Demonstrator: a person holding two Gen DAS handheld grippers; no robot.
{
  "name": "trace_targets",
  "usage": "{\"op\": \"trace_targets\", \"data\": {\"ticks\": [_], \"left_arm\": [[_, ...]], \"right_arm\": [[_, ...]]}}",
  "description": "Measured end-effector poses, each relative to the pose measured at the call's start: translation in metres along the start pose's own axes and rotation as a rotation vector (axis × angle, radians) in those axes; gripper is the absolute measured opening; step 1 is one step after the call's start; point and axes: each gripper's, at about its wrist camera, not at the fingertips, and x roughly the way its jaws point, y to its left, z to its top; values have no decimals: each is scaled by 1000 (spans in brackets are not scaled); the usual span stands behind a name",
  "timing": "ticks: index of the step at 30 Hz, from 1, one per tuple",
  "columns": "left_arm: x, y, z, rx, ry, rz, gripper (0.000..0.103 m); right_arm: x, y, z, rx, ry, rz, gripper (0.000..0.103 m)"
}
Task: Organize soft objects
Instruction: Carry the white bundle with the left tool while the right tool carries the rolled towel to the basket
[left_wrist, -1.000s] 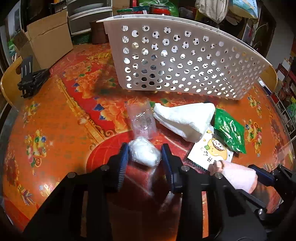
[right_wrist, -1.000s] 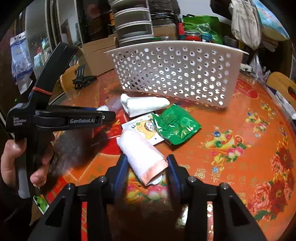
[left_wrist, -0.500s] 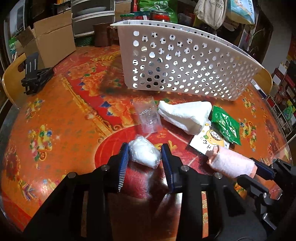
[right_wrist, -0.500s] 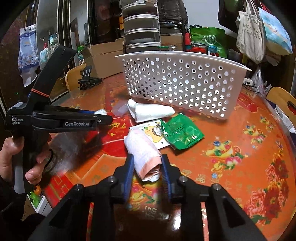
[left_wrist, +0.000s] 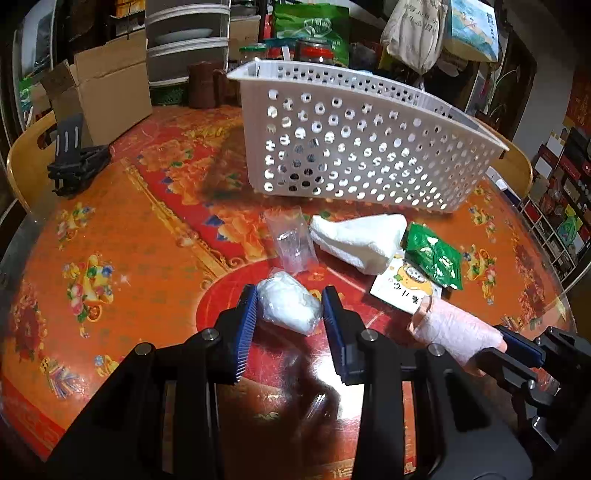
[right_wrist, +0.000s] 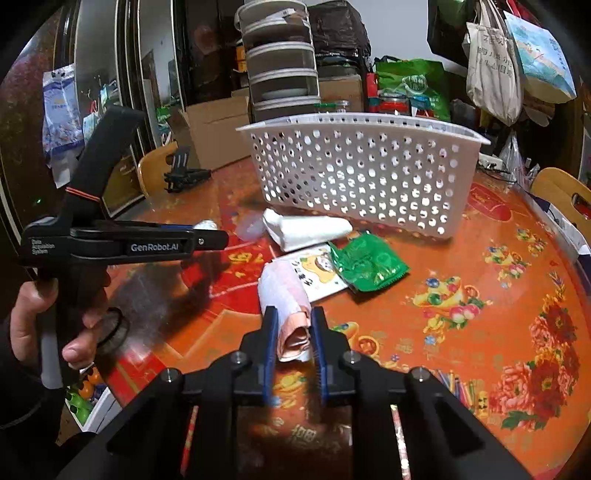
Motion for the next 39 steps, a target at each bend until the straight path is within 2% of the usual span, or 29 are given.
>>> {"op": "trace_targets", "data": {"ticks": [11,24,34,39], "left_arm": [[-21,1,1,5,-54,-17,33],[-53,0,15,25,-131,8,33],[-81,-9,76,95,-223,20,33],[-83,-20,113,135,-219,9,33]], "right_arm": [[-20,3,9,-13,-49,-39,15],[-51,-13,29,4,-118,-96,15],[-77,-33,96,-8,-213,-155,15],[-75,-43,129,-13,-230,-171,15]]}}
